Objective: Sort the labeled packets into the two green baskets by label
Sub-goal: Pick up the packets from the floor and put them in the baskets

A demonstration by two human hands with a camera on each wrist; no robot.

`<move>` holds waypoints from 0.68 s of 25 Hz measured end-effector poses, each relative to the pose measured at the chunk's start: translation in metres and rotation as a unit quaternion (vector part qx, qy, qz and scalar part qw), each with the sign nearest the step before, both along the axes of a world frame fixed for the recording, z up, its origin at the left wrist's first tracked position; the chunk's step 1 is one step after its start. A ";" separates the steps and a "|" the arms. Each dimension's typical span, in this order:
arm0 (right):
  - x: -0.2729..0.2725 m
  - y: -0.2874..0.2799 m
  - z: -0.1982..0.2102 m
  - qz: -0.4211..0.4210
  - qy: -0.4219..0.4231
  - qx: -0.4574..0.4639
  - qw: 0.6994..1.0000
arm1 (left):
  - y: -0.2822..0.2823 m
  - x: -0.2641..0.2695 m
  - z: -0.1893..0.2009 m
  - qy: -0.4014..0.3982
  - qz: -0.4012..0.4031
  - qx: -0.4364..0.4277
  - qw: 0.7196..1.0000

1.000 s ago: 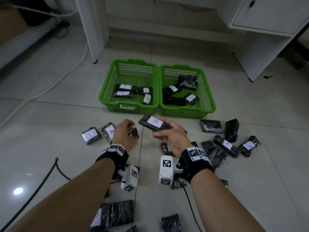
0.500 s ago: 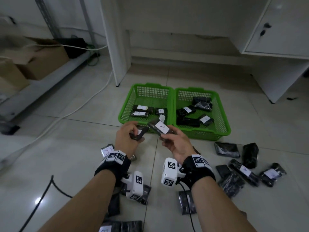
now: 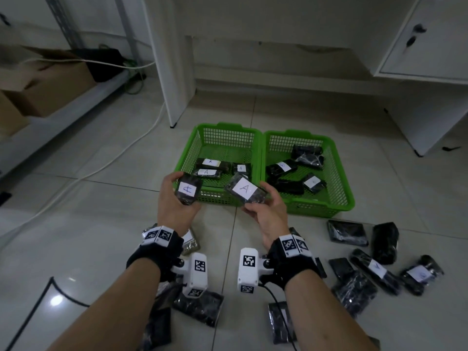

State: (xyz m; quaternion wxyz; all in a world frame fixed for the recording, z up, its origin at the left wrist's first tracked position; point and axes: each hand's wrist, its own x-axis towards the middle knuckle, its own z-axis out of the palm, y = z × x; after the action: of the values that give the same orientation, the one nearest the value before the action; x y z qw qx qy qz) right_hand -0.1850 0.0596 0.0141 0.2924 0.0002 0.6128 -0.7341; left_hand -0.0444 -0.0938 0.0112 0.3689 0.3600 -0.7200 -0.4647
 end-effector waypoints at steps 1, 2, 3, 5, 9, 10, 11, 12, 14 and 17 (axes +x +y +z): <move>-0.002 -0.002 0.002 0.000 0.023 0.015 1.000 | -0.004 -0.005 -0.001 0.004 0.009 0.005 1.000; -0.005 -0.005 0.003 0.000 0.048 0.032 0.998 | -0.008 -0.011 -0.004 -0.001 0.013 0.002 1.000; -0.007 -0.009 0.002 -0.001 0.075 0.051 0.996 | -0.011 -0.015 -0.006 -0.010 0.012 -0.004 1.000; -0.009 -0.020 0.000 -0.009 0.137 0.098 0.986 | -0.015 -0.021 -0.009 -0.033 0.000 -0.021 0.999; -0.026 -0.052 -0.007 0.045 0.326 0.323 0.887 | -0.038 -0.044 -0.019 -0.183 -0.035 -0.104 0.977; -0.034 -0.059 -0.009 0.081 0.367 0.387 0.842 | -0.045 -0.053 -0.022 -0.247 -0.029 -0.122 0.961; -0.040 -0.063 -0.009 0.116 0.405 0.441 0.793 | -0.052 -0.060 -0.025 -0.299 -0.025 -0.134 0.944; -0.047 -0.067 -0.013 0.145 0.432 0.482 0.748 | -0.056 -0.069 -0.028 -0.340 -0.026 -0.139 0.930; -0.054 -0.068 -0.018 0.180 0.464 0.525 0.690 | -0.063 -0.083 -0.033 -0.401 -0.033 -0.147 0.904; -0.052 -0.064 -0.024 0.212 0.505 0.527 0.649 | -0.071 -0.096 -0.031 -0.492 -0.053 -0.141 0.857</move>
State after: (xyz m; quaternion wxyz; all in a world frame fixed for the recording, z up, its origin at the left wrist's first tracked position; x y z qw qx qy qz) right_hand -0.2368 -0.0042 -0.0099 0.0355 -0.3466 0.9328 -0.0920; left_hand -0.1408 -0.1644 -0.0193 -0.0119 0.4475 -0.8833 -0.1395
